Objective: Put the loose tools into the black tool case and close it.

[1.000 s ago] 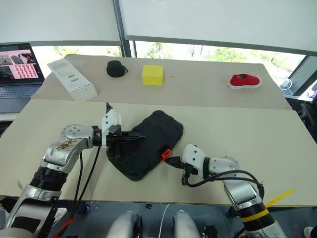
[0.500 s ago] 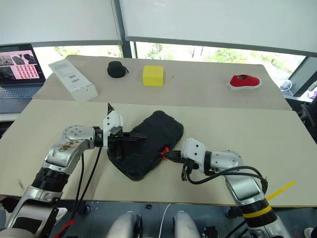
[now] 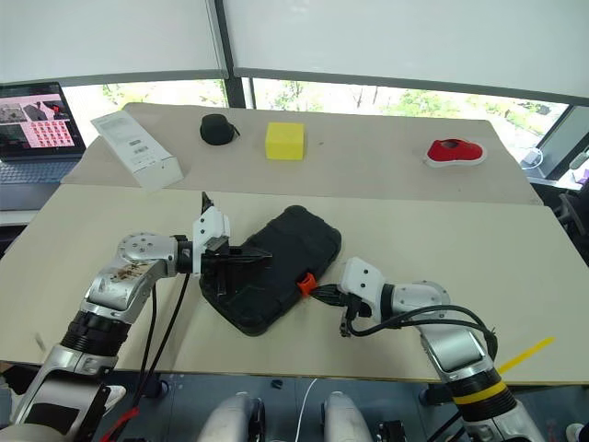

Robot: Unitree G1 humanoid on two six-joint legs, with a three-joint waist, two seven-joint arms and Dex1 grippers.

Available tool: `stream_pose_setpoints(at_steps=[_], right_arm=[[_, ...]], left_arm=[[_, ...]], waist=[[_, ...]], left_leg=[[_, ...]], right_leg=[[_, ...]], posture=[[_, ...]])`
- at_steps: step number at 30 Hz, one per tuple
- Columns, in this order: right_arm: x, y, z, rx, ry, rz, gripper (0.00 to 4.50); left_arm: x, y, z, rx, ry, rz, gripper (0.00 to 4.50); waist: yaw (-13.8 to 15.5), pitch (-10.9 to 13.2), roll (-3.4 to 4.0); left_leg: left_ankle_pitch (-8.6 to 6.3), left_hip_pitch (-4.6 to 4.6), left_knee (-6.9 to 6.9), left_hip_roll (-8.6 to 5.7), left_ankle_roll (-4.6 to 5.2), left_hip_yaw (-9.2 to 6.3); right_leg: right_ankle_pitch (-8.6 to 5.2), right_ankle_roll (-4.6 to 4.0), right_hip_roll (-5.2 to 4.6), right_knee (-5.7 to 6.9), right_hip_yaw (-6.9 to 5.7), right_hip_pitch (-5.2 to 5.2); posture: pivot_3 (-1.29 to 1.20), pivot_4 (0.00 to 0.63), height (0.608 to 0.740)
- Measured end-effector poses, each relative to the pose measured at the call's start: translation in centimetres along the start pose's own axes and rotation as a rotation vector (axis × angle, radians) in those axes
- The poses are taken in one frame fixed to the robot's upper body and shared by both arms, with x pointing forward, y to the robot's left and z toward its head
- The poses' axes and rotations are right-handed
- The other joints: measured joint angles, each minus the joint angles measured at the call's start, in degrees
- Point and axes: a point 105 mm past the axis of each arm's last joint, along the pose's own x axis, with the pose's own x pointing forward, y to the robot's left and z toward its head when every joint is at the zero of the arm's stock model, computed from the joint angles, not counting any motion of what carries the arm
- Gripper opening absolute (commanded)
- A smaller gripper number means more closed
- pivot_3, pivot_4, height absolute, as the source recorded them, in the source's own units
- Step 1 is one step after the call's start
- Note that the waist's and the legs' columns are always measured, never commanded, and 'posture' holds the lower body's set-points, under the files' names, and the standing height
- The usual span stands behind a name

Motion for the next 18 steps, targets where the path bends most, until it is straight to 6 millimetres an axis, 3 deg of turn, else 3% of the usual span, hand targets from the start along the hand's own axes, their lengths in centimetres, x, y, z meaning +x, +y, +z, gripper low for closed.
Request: stream_pose_setpoints(at_steps=[18], right_arm=[[2.3, 0.0, -0.6, 0.032, 0.0, 0.017, 0.0]], left_arm=[[-0.1, 0.3, -0.6, -0.022, 0.029, 0.017, 0.06]], waist=[[-0.7, -0.1, 0.16]], left_leg=[[0.0, 0.44, -0.02, 0.05, 0.0, -0.05]], right_leg=[[-0.02, -0.05, 0.08, 0.03, 0.03, 0.37]], posture=[[0.0, 0.15, 0.74]])
